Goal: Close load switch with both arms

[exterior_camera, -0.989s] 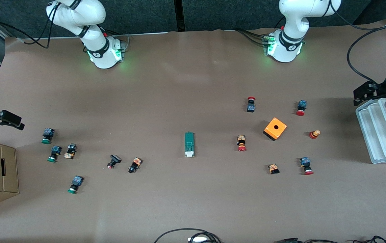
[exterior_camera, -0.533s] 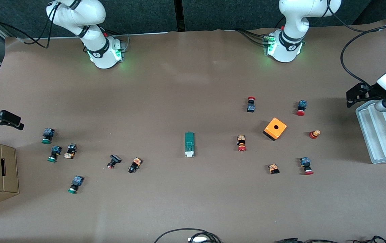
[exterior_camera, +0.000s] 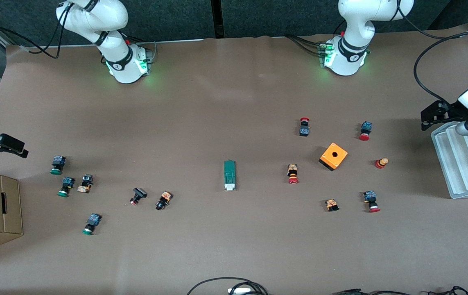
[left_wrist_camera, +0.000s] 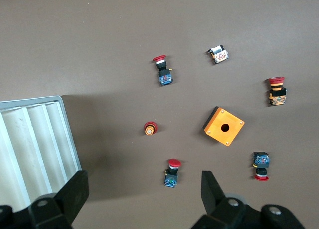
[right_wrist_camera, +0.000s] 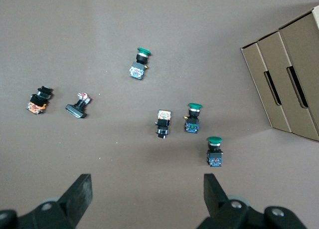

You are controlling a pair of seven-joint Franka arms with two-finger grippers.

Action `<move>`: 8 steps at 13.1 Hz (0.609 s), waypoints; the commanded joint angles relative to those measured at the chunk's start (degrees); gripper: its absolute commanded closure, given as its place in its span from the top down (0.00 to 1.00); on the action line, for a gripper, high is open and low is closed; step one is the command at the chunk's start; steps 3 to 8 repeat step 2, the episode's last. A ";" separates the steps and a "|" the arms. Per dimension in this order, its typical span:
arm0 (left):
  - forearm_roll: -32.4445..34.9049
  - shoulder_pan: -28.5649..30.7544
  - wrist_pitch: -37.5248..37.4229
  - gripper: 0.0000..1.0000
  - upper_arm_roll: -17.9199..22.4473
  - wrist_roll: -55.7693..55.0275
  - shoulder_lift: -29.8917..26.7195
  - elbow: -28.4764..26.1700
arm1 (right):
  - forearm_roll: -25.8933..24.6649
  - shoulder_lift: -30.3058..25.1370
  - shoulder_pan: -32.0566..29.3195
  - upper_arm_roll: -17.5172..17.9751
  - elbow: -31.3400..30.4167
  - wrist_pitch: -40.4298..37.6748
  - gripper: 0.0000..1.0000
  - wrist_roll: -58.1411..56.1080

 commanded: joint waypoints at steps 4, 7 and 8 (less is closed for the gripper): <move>-0.09 0.11 -0.94 1.00 0.12 0.27 0.61 1.49 | -1.02 -0.33 0.19 0.02 0.57 -0.73 1.00 -0.49; -0.09 0.11 -0.94 1.00 0.12 0.27 0.61 1.49 | -1.02 -0.33 0.19 0.02 0.57 -0.73 1.00 -0.49; -0.09 0.11 -0.94 1.00 0.12 0.27 0.61 1.49 | -1.02 -0.33 0.19 0.02 0.57 -0.73 1.00 -0.49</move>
